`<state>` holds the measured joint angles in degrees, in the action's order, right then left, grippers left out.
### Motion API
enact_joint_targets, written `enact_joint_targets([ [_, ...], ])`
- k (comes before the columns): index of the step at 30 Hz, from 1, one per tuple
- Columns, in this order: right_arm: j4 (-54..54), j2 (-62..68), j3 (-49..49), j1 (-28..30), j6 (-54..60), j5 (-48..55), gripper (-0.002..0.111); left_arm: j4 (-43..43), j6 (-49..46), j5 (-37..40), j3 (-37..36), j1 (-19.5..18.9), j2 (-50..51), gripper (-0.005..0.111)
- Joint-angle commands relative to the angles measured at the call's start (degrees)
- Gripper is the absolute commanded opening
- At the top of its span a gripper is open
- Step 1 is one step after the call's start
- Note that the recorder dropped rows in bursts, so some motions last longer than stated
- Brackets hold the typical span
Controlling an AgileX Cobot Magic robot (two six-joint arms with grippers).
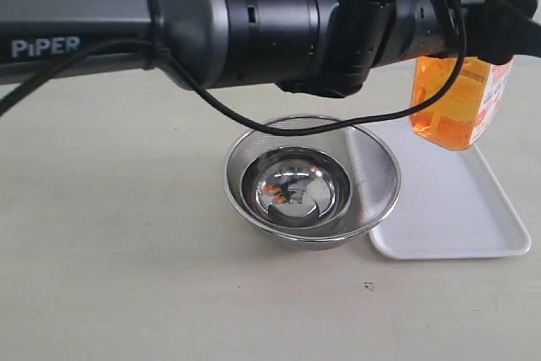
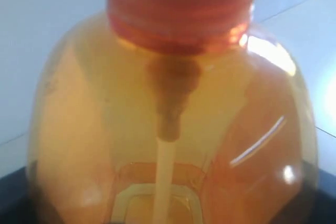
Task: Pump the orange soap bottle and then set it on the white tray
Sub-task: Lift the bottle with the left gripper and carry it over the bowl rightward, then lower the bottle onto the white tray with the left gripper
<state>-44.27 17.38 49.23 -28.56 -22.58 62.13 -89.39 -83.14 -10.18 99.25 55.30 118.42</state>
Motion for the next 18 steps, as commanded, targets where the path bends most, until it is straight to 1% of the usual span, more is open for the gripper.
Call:
enact_joint_targets([
  [1, 0.1, -0.2, -1.3, 0.0, 0.7, 0.3, 0.0, 0.3, -0.1, -0.1, 3.8, 0.0, 1.4, 0.005],
  [10, 0.3, -0.2, -5.2, 0.0, 0.7, -0.6, 0.0, -1.2, -1.3, 1.1, 9.7, 0.0, 6.1, 0.005],
  [18, 1.1, -0.2, -6.7, 0.0, 0.2, -2.0, 0.0, -1.2, -1.9, 0.8, 10.4, 0.0, 9.0, 0.005],
])
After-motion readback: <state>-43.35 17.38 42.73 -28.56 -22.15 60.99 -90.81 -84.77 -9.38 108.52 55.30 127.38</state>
